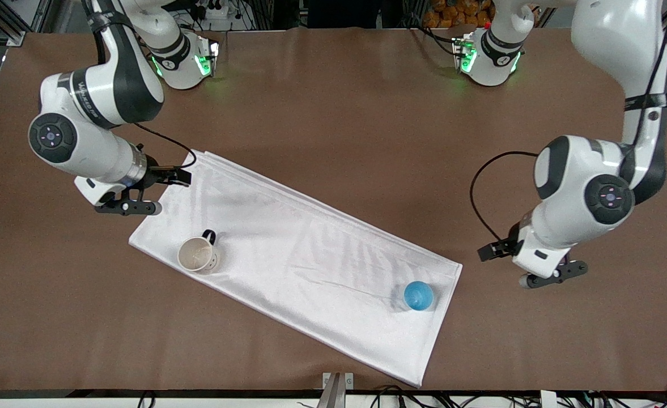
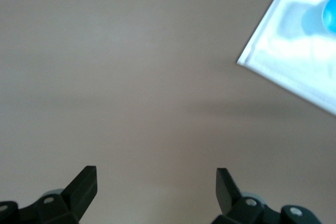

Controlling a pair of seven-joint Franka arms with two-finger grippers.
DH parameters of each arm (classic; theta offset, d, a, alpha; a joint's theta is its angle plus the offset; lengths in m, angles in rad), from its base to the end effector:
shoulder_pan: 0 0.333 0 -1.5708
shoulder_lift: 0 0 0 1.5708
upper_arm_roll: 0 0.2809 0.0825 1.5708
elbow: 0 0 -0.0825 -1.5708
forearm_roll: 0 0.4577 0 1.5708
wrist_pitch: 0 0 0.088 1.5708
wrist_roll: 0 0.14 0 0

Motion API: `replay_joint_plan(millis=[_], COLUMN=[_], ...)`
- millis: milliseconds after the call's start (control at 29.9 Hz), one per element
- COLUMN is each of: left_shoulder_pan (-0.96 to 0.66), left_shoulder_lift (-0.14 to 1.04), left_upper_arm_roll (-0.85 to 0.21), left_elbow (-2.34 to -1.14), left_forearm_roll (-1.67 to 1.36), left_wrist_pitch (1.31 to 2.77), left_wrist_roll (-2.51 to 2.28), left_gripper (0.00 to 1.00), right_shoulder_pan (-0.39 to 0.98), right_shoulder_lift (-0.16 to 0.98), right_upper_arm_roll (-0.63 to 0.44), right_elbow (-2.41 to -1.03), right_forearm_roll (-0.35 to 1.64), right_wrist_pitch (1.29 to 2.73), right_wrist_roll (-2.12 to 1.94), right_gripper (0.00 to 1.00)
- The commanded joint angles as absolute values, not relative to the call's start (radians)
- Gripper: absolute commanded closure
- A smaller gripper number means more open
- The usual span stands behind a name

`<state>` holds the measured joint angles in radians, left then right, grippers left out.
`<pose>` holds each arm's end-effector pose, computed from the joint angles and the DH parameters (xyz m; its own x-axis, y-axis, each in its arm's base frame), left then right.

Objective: Place blue cup into white mug on table

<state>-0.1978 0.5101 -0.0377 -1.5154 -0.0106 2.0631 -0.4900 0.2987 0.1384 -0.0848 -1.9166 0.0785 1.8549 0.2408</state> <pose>0.7295 -0.1733 0.2746 0.9649 0.2618 0.0202 0.2608 -0.9645 0.0424 0.6065 0.1407 0.3056 0.9769 -0.0547 -0.2068 -0.0577 -0.9983 -0.0087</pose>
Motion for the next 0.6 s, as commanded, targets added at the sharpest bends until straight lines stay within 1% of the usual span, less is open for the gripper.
replay_joint_plan(millis=[0,167,401,568], left_shoulder_pan=[-0.256,-0.256,-0.256,-0.261], left_shoulder_lift=[0.581,0.604,0.634,0.675], left_upper_arm_roll=[-0.028,-0.031,-0.032,-0.034], left_elbow=[-1.483,-1.483,-1.483,-1.453], left_forearm_roll=[-0.021,-0.025,-0.029,-0.029], left_wrist_pitch=[2.137,2.181,2.275,2.347], left_wrist_roll=[-0.595,-0.600,-0.610,-0.666], left_gripper=[0.00,0.00,0.00,0.00], right_shoulder_pan=[0.305,0.321,0.342,0.353], right_shoulder_lift=[0.084,0.084,0.147,0.202], right_upper_arm_roll=[-0.091,-0.089,-0.089,-0.089], right_elbow=[-2.005,-2.100,-2.109,-2.108], right_forearm_roll=[0.159,0.173,0.172,0.169], right_wrist_pitch=[1.903,2.060,2.144,2.246], right_wrist_roll=[0.288,0.327,0.373,0.411], right_gripper=[0.00,0.00,0.00,0.00])
